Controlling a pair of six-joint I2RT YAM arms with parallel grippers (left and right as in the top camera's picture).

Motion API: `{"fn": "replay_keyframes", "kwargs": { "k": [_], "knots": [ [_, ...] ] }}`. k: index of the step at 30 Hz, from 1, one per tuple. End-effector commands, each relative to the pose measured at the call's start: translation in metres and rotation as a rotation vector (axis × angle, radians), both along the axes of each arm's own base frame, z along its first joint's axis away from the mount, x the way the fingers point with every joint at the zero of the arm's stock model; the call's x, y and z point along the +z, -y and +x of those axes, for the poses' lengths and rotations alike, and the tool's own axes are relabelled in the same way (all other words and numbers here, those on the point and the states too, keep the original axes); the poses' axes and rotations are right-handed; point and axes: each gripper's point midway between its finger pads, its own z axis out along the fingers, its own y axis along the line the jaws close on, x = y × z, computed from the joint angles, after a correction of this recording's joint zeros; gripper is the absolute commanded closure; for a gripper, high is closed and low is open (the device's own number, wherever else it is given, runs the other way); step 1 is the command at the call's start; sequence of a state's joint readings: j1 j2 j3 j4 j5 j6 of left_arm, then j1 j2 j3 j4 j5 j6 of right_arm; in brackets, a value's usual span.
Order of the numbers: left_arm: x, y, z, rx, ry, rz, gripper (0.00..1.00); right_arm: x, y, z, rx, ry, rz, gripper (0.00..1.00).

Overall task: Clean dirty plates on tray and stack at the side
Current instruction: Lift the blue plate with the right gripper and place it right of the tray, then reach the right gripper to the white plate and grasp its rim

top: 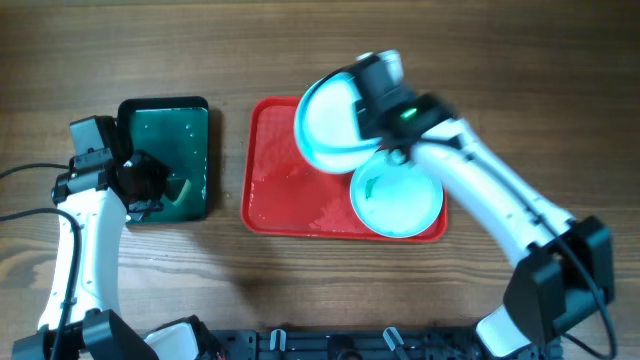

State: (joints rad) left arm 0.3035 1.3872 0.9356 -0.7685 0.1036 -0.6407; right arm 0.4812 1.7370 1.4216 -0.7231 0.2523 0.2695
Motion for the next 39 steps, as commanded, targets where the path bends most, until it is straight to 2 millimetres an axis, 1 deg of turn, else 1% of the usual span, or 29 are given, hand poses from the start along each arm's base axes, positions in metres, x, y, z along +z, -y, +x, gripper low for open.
{"fn": "replay_keyframes", "kwargs": {
  "k": [1,2,4,6,7,8,10,12,15,16,17,18,19,20,22,23,24,25,27,28,30,31,32,33,34,35,36,38,39],
  "knots": [
    [0.003,0.002,-0.001,-0.008,0.015,-0.005,0.96,0.003,0.046,0.011,-0.082,-0.155,0.435,0.96],
    [0.003,0.002,-0.001,-0.008,0.015,-0.005,0.96,0.0,0.095,0.015,-0.197,-0.166,0.466,0.96],
    [0.003,0.002,-0.001,-0.008,0.015,-0.005,0.96,-0.01,0.163,0.009,-0.319,-0.172,0.445,0.96],
    [0.003,0.002,-0.001,-0.008,0.014,-0.006,0.96,-0.023,0.216,-0.003,-0.415,-0.178,0.432,0.96],
    [0.003,0.002,-0.001,-0.007,0.014,-0.006,0.96,-0.033,0.246,-0.014,-0.505,-0.186,0.42,0.96],
    [0.003,0.002,-0.001,-0.007,0.014,-0.006,0.96,-0.044,0.271,-0.026,-0.576,-0.192,0.415,0.96],
    [0.003,0.002,-0.001,-0.007,0.014,-0.006,0.96,-0.063,0.294,-0.04,-0.646,-0.191,0.424,0.96],
    [0.003,0.002,-0.001,-0.008,0.013,-0.006,0.96,-0.081,0.306,-0.046,-0.714,-0.171,0.411,0.96],
    [0.0,0.003,-0.003,-0.008,0.008,-0.008,0.96,-0.089,0.326,-0.052,-0.849,-0.15,0.338,0.96],
    [-0.001,0.002,-0.003,-0.008,0.009,-0.007,0.96,-0.088,0.327,-0.05,-0.851,-0.138,0.342,0.92],
    [-0.001,0.002,-0.002,-0.007,0.011,-0.007,0.96,-0.087,0.326,-0.049,-0.846,-0.135,0.348,0.75],
    [0.0,0.002,-0.002,-0.007,0.014,-0.006,0.96,-0.087,0.324,-0.048,-0.841,-0.136,0.358,0.5],
    [0.0,0.002,-0.002,-0.008,0.014,-0.006,0.96,-0.086,0.318,-0.045,-0.818,-0.134,0.394,0.35],
    [0.0,0.002,-0.002,-0.007,0.014,-0.006,0.96,-0.083,0.305,-0.037,-0.765,-0.129,0.457,0.34],
    [0.0,0.002,-0.001,-0.007,0.016,-0.006,0.96,-0.065,0.258,-0.013,-0.515,-0.089,0.631,0.33],
    [0.0,0.002,-0.001,-0.007,0.017,-0.005,0.96,-0.054,0.227,-0.002,-0.4,-0.076,0.703,0.32],
    [0.0,0.002,-0.001,-0.007,0.017,-0.005,0.96,-0.051,0.202,0.005,-0.326,-0.078,0.702,0.32],
    [0.0,0.002,-0.001,-0.007,0.017,-0.005,0.96,-0.052,0.178,0.01,-0.27,-0.084,0.67,0.31],
    [0.0,0.002,-0.001,-0.007,0.017,-0.005,0.96,-0.058,0.134,0.019,-0.207,-0.076,0.535,0.29],
    [0.0,0.002,-0.001,-0.007,0.017,-0.005,0.96,-0.06,0.116,0.024,-0.216,-0.06,0.475,0.29],
    [0.0,0.002,-0.001,-0.007,0.017,-0.005,0.96,-0.063,0.081,0.032,-0.194,-0.003,0.372,0.22],
    [0.0,0.002,-0.001,-0.007,0.017,-0.005,0.96,-0.066,0.066,0.036,-0.173,0.023,0.325,0.22],
    [0.0,0.002,-0.001,-0.007,0.017,-0.005,0.96,-0.074,0.055,0.039,-0.175,0.038,0.295,0.22],
    [0.0,0.002,-0.001,-0.007,0.017,-0.005,0.96,-0.083,0.049,0.041,-0.185,0.038,0.281,0.23],
    [0.0,0.002,-0.001,-0.007,0.017,-0.005,0.96,-0.092,0.042,0.043,-0.186,0.034,0.286,0.27],
    [0.0,0.002,-0.001,-0.007,0.017,-0.005,0.96,-0.103,0.038,0.045,-0.185,0.026,0.286,0.29],
    [0.0,0.002,-0.001,-0.008,0.017,-0.005,0.96,-0.11,0.038,0.046,-0.186,0.02,0.284,0.32],
    [0.0,0.002,-0.001,-0.007,0.017,-0.005,0.96,-0.12,0.037,0.049,-0.184,0.017,0.28,0.32],
    [0.0,0.002,-0.001,-0.007,0.017,-0.005,0.96,-0.123,0.037,0.049,-0.179,0.013,0.275,0.41]
  ]
}}
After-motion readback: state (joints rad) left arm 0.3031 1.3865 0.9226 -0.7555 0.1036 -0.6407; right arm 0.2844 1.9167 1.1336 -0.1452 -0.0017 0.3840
